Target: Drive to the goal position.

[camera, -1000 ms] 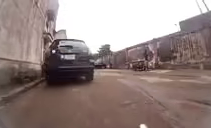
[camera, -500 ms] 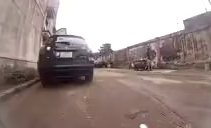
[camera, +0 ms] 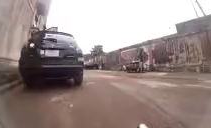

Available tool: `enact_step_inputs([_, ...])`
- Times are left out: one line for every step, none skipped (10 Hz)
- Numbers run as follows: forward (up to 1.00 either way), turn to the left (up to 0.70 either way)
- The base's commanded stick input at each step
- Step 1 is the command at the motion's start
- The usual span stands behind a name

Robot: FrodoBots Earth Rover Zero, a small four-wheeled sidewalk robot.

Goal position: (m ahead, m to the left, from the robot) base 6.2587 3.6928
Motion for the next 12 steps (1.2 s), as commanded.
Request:
enact_step_inputs([0.7,-0.21])
enact_step_inputs([0.7,0.0])
enact_step_inputs([0.7,0.0])
enact_step_inputs([0.7,0.0])
enact_step_inputs([0.7,0.0])
enact_step_inputs([0.7,0.0])
enact_step_inputs([0.7,0.0])
enact_step_inputs([0.7,0.0])
enact_step_inputs([0.7,0.0])
enact_step_inputs([0.7,0.0])
enact_step_inputs([0.7,0.0])
enact_step_inputs([0.7,0.0])
